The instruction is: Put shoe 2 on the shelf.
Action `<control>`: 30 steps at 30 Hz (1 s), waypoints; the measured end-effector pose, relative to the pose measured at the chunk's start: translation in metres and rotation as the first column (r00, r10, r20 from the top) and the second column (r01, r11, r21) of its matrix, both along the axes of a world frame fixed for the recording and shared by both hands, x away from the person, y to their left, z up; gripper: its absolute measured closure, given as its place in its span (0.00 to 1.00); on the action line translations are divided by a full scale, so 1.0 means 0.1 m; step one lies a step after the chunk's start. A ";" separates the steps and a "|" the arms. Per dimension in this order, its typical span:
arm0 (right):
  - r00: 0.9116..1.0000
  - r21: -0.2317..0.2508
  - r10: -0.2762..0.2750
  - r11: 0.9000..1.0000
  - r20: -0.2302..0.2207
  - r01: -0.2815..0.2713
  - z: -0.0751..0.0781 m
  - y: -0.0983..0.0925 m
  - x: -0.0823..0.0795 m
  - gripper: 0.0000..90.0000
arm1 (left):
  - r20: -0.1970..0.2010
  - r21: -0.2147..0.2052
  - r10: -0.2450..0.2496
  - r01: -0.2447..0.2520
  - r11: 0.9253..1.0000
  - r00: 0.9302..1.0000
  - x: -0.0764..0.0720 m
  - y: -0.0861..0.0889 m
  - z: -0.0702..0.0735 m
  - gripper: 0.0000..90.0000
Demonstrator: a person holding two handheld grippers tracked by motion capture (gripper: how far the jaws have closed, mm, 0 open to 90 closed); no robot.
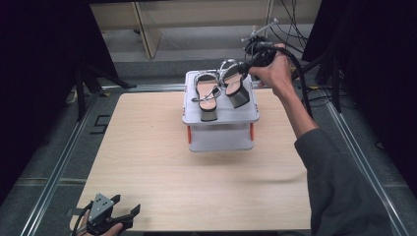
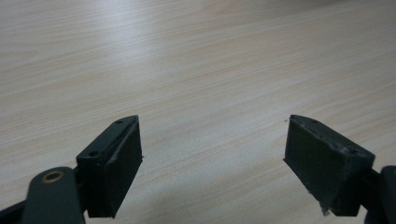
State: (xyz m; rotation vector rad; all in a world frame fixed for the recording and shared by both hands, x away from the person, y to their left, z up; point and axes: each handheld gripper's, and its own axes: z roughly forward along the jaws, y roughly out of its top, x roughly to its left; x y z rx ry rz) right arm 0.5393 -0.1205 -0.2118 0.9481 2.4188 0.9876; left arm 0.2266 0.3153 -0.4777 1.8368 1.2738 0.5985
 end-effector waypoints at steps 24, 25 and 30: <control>0.996 -0.002 0.056 0.998 -0.067 -0.056 -0.42 0.00 -0.07 0.94 | -0.008 0.012 0.001 -0.001 1.000 1.000 0.00 -0.01 0.00 0.21; 0.996 -0.003 0.054 0.998 -0.066 -0.055 -0.43 0.00 -0.08 0.94 | -0.009 0.012 0.001 -0.001 1.000 1.000 0.00 -0.01 0.00 0.21; 0.997 0.046 0.041 0.998 -0.065 -0.038 -0.43 -0.05 -0.09 0.81 | -0.010 -0.003 0.001 -0.001 1.000 1.000 0.00 -0.01 0.00 0.21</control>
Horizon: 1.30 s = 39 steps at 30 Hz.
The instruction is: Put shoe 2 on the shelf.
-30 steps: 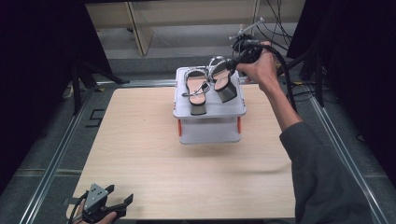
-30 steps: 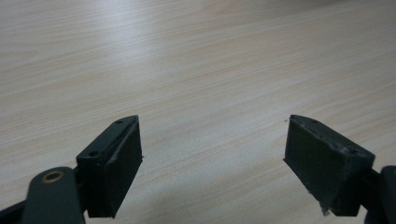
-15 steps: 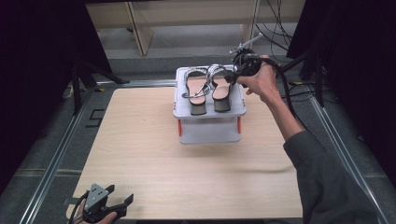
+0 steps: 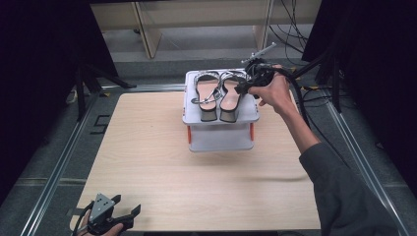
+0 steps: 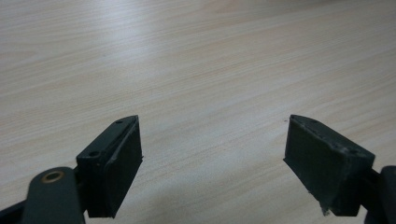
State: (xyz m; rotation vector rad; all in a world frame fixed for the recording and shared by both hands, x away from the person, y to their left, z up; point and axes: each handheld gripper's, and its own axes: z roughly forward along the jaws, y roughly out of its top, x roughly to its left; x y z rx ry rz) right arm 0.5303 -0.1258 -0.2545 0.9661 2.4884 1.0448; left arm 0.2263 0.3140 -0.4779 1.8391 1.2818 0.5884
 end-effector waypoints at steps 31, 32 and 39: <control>0.999 0.184 -0.029 0.983 0.014 0.026 -0.11 -0.62 -0.90 0.36 | 0.003 0.020 0.003 -0.003 1.000 1.000 0.01 0.01 0.00 0.21; 0.999 0.191 -0.032 0.981 0.010 0.029 -0.13 -0.62 -0.93 0.36 | -0.005 0.026 0.010 -0.010 1.000 1.000 0.00 0.01 0.01 0.21; 1.000 0.195 0.007 0.981 0.029 -0.013 -0.18 -0.60 -1.05 0.33 | -0.002 0.009 0.012 -0.012 1.000 1.000 0.01 0.01 -0.01 0.21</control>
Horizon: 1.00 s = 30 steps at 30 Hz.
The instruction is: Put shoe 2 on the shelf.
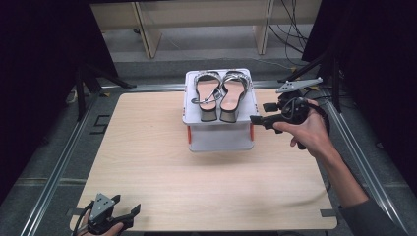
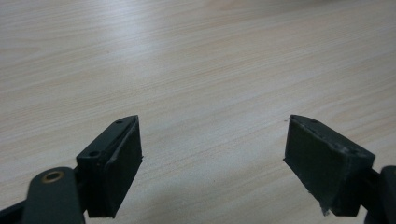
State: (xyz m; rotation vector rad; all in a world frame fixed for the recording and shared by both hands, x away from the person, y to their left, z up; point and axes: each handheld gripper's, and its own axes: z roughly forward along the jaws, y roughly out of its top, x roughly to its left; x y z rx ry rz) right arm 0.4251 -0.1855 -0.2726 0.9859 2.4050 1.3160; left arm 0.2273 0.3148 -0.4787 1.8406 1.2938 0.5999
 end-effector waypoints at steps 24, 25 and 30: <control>0.999 -0.035 -0.022 0.999 0.041 0.024 -0.45 -0.04 -0.36 0.28 | -0.005 0.014 -0.007 0.007 1.000 1.000 0.02 0.00 0.00 0.21; 0.999 -0.038 -0.023 0.999 0.040 0.024 -0.46 -0.04 -0.38 0.28 | -0.005 0.017 -0.008 0.008 1.000 1.000 0.02 0.00 0.00 0.21; 0.999 -0.038 -0.021 0.999 0.032 0.022 -0.55 -0.01 -0.46 0.27 | -0.005 0.017 -0.008 0.008 1.000 1.000 0.02 0.00 0.00 0.21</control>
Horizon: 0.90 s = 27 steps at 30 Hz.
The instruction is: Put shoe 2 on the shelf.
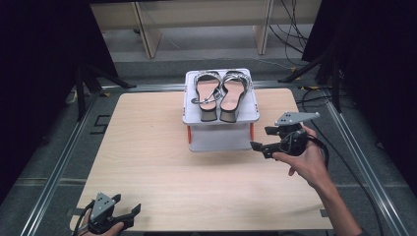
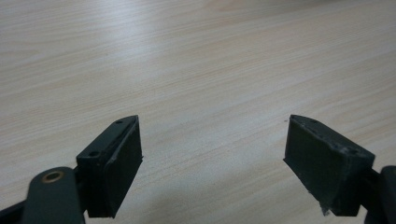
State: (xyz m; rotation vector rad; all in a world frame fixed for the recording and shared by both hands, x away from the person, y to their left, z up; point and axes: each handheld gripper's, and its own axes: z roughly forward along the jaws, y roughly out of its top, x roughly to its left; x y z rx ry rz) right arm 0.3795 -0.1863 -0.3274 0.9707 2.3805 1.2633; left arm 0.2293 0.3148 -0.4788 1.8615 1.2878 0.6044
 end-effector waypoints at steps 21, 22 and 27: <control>0.996 -0.034 0.058 0.998 -0.068 -0.060 -0.44 0.17 -0.19 0.25 | -0.001 0.000 -0.002 0.002 1.000 1.000 0.00 0.00 0.00 0.21; 0.995 -0.028 0.058 0.998 -0.081 -0.060 -0.47 0.17 -0.19 0.25 | -0.002 0.001 -0.002 0.002 1.000 1.000 0.00 0.00 0.00 0.21; 0.993 -0.032 0.067 0.997 -0.102 -0.070 -0.60 0.17 -0.22 0.27 | 0.004 -0.004 -0.003 0.003 1.000 1.000 0.00 -0.01 0.00 0.21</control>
